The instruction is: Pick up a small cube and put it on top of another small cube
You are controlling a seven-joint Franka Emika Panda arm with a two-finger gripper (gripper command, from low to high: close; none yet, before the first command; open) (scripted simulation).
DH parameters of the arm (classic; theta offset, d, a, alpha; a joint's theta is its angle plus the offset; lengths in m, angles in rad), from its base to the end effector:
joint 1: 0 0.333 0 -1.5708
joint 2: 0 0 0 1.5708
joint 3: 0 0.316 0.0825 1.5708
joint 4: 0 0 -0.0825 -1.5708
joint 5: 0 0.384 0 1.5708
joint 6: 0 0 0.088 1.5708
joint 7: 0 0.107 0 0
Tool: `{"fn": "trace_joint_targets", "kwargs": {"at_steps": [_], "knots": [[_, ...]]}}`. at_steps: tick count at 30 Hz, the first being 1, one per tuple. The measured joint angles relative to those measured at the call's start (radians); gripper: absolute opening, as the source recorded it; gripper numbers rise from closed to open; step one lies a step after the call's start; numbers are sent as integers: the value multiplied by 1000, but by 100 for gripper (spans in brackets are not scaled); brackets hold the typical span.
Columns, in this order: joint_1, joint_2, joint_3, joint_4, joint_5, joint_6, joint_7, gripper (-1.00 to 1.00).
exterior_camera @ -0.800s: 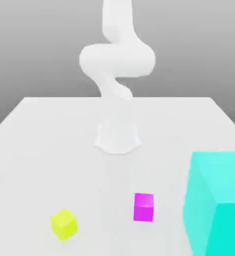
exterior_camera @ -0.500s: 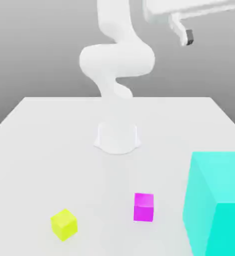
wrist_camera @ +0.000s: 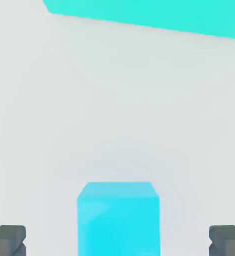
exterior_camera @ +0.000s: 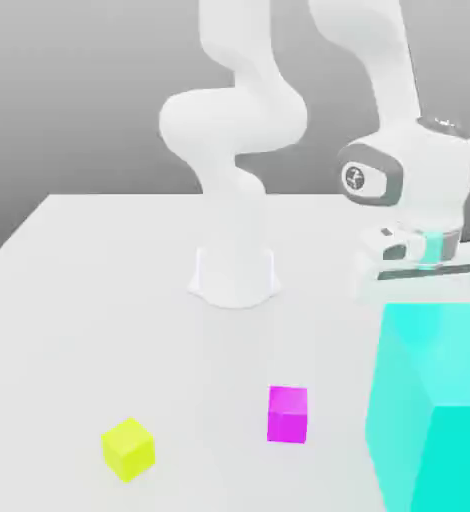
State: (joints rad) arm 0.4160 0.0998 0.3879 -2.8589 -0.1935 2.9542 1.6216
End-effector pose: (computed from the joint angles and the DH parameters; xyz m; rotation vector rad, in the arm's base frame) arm 0.2312 0.2662 0.1722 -2.9811 0.9705 -0.0017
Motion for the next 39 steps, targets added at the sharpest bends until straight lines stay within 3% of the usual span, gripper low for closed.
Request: {"fn": "trace_joint_targets", "kwargs": {"at_steps": [4,5,11,13,17,21,31,39], "knots": [[210,143,-253,31,-192,110,145,0],[245,165,-291,36,-208,129,157,-100],[262,176,-310,38,-218,140,165,-100],[215,140,-256,30,-188,110,142,-100],[136,4,-118,-3,44,10,-29,-100],[155,-95,-101,-11,216,-105,-164,-100],[199,-160,-119,297,212,-454,-577,-100],[118,-141,-186,540,208,-673,-935,-100]]}}
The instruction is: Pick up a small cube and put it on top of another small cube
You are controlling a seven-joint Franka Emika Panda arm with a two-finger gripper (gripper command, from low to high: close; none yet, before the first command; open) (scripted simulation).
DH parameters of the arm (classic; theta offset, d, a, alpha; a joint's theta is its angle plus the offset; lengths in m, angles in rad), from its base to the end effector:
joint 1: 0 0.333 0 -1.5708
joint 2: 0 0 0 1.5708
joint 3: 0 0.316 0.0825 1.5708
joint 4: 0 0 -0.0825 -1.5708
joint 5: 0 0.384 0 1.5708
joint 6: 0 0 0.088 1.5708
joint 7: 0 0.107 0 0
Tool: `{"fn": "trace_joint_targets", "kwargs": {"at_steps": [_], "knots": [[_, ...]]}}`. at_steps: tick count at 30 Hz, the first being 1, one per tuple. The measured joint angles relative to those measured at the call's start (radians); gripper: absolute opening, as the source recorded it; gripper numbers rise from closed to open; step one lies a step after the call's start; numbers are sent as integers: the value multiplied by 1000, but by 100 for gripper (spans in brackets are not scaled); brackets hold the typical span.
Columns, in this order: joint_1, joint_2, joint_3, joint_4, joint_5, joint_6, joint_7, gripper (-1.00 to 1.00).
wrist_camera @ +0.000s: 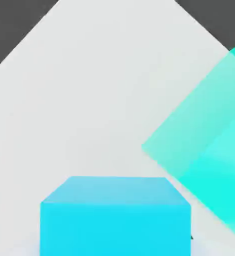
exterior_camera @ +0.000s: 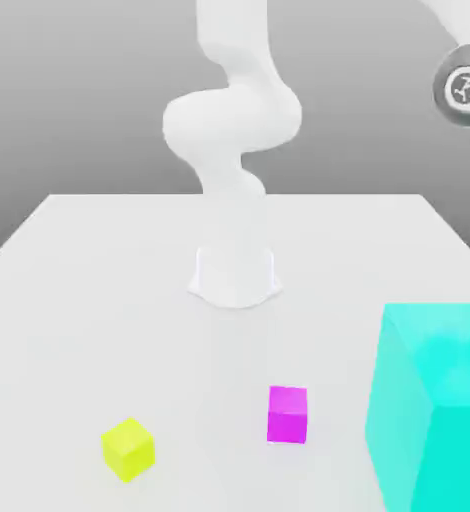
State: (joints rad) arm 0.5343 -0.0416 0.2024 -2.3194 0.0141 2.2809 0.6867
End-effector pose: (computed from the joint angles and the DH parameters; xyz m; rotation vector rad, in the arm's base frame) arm 0.3724 0.3384 0.3583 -3.1377 -0.0638 -0.0003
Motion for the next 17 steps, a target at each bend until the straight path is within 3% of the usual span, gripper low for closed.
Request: {"fn": "trace_joint_targets", "kwargs": {"at_steps": [9,13,14,17], "knots": [[-110,31,-64,270,-14,-240,-395,-100],[-188,63,-45,237,-13,-179,-419,-100],[-189,76,-32,216,-16,-146,-418,100],[-167,76,-32,216,-16,-146,-418,100]]}}
